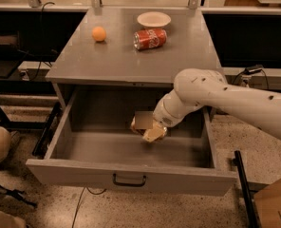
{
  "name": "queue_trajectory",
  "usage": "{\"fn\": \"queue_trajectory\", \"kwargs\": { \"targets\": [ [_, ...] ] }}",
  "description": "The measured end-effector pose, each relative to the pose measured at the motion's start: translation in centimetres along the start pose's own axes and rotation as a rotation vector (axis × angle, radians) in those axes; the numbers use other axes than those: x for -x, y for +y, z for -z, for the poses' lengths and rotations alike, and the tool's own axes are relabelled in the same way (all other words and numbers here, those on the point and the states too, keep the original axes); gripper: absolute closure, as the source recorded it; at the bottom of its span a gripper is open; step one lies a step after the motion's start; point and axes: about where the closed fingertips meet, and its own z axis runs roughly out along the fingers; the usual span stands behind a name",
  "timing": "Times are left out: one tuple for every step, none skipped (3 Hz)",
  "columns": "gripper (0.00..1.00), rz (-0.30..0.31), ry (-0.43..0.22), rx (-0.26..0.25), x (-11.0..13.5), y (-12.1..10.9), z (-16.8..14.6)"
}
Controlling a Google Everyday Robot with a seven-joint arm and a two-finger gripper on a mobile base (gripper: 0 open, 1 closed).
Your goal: Place orange can into top drawer
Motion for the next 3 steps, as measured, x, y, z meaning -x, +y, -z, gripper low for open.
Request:
{"fn": "queue_trajectory", "kwargs": {
  "targets": [
    [0.97,-0.071,-0.045,-0.025,0.5,-0.7,-3.5],
    [0.75,-0.089,-0.073,-0.026,0.9,-0.9,-5.1],
    [0.51,-0.094,-0.093,-0.015,1.2,-0.8,-6.0]
  ]
}}
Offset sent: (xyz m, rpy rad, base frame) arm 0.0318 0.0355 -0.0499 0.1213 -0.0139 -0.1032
